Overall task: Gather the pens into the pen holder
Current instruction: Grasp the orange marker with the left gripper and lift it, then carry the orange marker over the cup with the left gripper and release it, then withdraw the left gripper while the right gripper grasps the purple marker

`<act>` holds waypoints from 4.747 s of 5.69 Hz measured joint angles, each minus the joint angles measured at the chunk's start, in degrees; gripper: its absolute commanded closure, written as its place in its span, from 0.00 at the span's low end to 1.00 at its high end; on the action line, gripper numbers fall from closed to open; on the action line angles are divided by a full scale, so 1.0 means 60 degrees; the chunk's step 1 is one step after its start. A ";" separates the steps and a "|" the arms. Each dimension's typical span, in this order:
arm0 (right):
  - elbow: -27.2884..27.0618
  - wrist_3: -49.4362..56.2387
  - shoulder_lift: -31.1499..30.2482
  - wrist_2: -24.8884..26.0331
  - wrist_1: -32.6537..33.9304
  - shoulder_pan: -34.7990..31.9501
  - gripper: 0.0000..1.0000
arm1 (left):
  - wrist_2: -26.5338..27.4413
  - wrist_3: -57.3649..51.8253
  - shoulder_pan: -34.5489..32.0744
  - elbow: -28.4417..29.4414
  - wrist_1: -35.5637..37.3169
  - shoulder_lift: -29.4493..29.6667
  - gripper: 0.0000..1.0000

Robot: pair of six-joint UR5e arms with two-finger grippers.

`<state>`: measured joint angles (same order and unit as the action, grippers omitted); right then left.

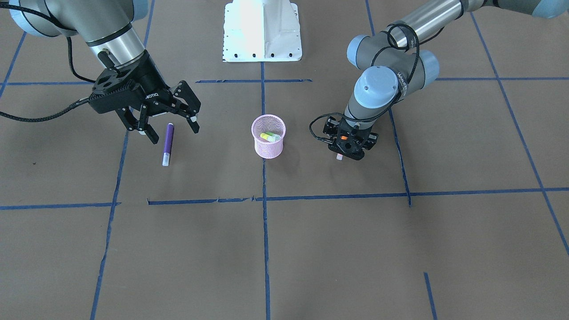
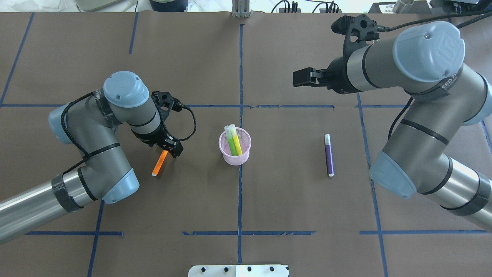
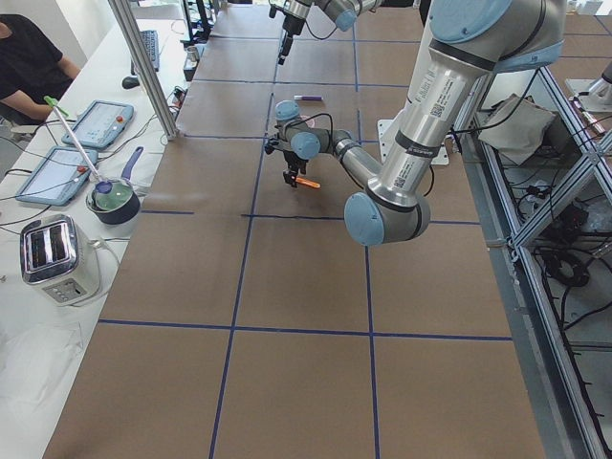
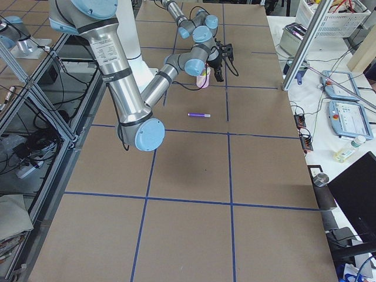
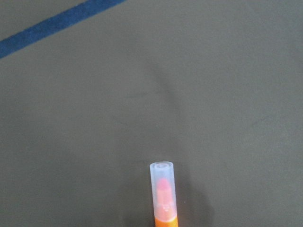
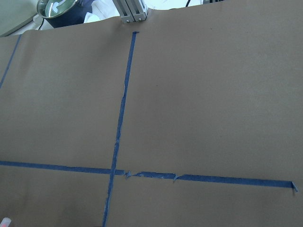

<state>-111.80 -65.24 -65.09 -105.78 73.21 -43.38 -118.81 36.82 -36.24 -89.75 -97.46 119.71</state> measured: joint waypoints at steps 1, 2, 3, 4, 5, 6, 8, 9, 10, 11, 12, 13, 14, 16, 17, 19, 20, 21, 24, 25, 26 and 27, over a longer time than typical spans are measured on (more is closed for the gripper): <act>0.0000 -0.0001 -0.0005 -0.0005 0.0000 -0.0005 0.01 | 0.0030 -0.0019 0.0004 0.0010 -0.0001 -0.0001 0.96; 0.0000 -0.0003 -0.0005 -0.0007 0.0000 -0.0006 0.01 | 0.0047 -0.0034 0.0004 0.0013 -0.0006 -0.0001 1.00; -0.0006 0.0002 -0.0005 -0.0007 0.0000 -0.0013 0.01 | 0.0081 -0.0041 -0.0003 -0.0001 -0.0025 0.0002 1.00; -0.0011 0.0004 -0.0005 -0.0044 0.0000 -0.0066 0.01 | 0.0088 -0.0038 -0.0089 -0.0170 -0.0086 0.0091 1.00; -0.0014 0.0041 -0.0026 -0.0190 0.0000 -0.0195 0.01 | 0.0396 0.0125 -0.0199 -0.0767 -0.0159 0.0246 1.00; -0.0014 0.0188 -0.0099 -0.0481 0.0000 -0.0385 0.01 | 0.1054 0.0385 -0.0252 -0.1676 -0.0254 0.0340 1.00; 0.0035 0.0648 -0.0307 -0.1246 0.0047 -0.0849 0.01 | 0.2241 0.2086 -0.0170 -0.2482 -0.2227 0.0372 1.00; 0.0096 0.0819 -0.0328 -0.1441 0.0081 -0.0998 0.01 | 0.2740 0.2842 -0.0001 -0.2439 -0.3621 0.0342 1.00; 0.0172 0.0897 -0.0328 -0.1498 0.0078 -0.1047 0.01 | 0.3964 0.3278 0.0630 -0.2362 -0.4425 0.0307 1.00; 0.0217 0.0925 -0.0334 -0.1512 0.0060 -0.1055 0.01 | 0.5734 0.3439 0.1545 -0.2266 -0.4695 0.0298 1.00; 0.0244 0.0947 -0.0345 -0.1506 0.0049 -0.1061 0.01 | 0.7003 0.3482 0.2127 -0.2061 -0.5007 0.0293 0.98; 0.0256 0.0964 -0.0352 -0.1493 0.0040 -0.1061 0.01 | 0.7611 0.3487 0.2353 -0.1754 -0.5517 0.0292 0.88; 0.0262 0.0969 -0.0356 -0.1492 0.0033 -0.1062 0.01 | 0.7781 0.3488 0.2411 -0.1551 -0.5852 0.0292 0.54; 0.0264 0.0971 -0.0364 -0.1506 0.0023 -0.1062 0.01 | 0.7831 0.3396 0.2422 -0.1486 -0.5968 0.0244 0.09; 0.0261 0.0971 -0.0399 -0.1533 0.0023 -0.1069 0.01 | 0.7833 0.3357 0.2422 -0.1534 -0.5967 0.0182 0.08; 0.0418 0.0958 -0.0626 -0.1750 0.0050 -0.1009 0.01 | 0.7775 0.3057 0.2297 -0.1715 -0.5960 0.0143 0.01; 0.0732 0.0895 -0.0715 -0.1942 0.0075 -0.0782 0.01 | 0.7648 0.2721 0.2095 -0.1796 -0.5929 -0.0059 0.01; 0.1125 0.0825 -0.0750 -0.2102 0.0120 -0.0400 0.05 | 0.7025 0.2478 0.1654 -0.1750 -0.5853 -0.0381 0.01; 0.2453 0.0897 -0.0693 -0.3228 0.0409 0.0062 0.08 | 0.5267 0.2276 0.0633 -0.1396 -0.5233 -0.0631 0.01; 0.2878 0.0934 -0.0662 -0.3602 0.0494 0.0128 0.11 | 0.5223 0.2278 0.0609 -0.1341 -0.5198 -0.0663 0.01; 0.3035 0.0945 -0.0546 -0.3743 0.0826 0.0216 0.11 | 0.5215 0.2308 0.0607 -0.1330 -0.5190 -0.0692 0.01; 0.3058 0.0958 -0.0390 -0.3824 0.1338 0.0306 0.14 | 0.5213 0.2348 0.0599 -0.1339 -0.5198 -0.0705 0.01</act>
<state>-93.45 -59.49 -67.44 -128.72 81.24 -41.54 -87.53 50.91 -32.65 -97.78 -128.64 115.48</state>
